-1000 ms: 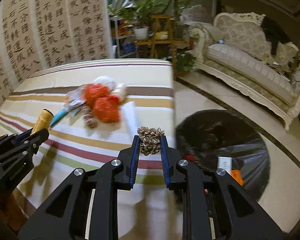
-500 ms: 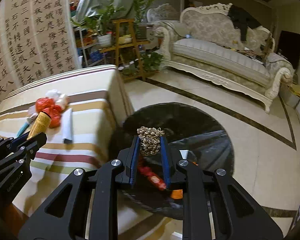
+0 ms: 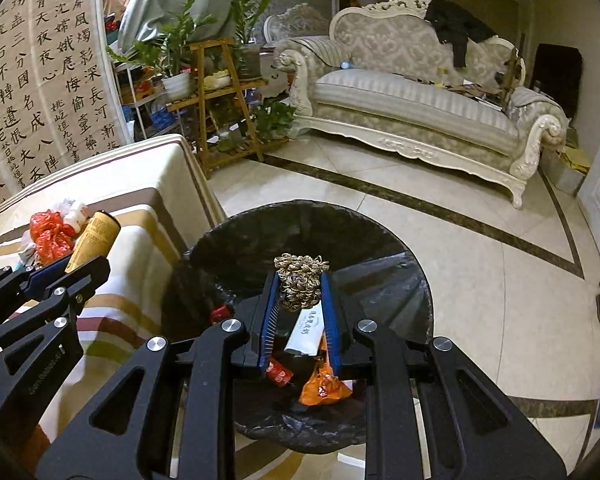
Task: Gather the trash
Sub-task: 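Carry the bottle and bead chain over the trash bin and open both tools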
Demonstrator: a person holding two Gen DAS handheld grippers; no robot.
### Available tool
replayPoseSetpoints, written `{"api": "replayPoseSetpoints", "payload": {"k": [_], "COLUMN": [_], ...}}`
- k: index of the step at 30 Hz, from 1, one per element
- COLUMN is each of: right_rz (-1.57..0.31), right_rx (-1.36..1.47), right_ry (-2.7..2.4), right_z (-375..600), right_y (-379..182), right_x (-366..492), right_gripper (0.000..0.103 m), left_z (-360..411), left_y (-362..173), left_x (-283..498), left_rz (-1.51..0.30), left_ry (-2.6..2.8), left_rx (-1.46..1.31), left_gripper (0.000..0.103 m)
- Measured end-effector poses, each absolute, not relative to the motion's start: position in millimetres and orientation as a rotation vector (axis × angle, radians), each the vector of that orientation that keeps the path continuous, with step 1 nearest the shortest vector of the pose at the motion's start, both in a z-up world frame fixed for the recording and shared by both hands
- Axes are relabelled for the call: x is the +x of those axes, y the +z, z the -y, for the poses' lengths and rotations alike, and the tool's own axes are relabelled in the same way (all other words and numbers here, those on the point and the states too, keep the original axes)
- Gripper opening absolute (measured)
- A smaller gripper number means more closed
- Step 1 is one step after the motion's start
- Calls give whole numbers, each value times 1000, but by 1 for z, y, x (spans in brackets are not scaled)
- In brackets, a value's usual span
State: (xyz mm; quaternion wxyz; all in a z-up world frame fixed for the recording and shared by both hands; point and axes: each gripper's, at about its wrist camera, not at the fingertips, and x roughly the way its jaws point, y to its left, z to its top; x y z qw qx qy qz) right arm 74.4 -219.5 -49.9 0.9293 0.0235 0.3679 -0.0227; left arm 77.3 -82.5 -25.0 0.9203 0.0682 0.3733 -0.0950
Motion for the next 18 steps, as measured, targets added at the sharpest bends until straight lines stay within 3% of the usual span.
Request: {"api": "replayPoseSetpoints", "payload": {"k": [11, 13, 15, 18], "right_rz": [-769, -773, -765, -759], "right_rx": [72, 79, 84, 84], "right_ry": [-91, -94, -105, -111], "right_z": [236, 239, 241, 242], "right_y": [-60, -62, -61, -60], "right_x": [83, 84, 82, 81], "right_gripper": [23, 30, 39, 40], "left_z": [106, 105, 102, 101], "left_y": [-36, -37, -35, -33], "left_x": [93, 94, 95, 94], "left_rz": [-802, -812, -805, -795], "left_ry": [-223, -228, -221, -212], "left_rx": [181, 178, 170, 163], "left_gripper": [26, 35, 53, 56]}}
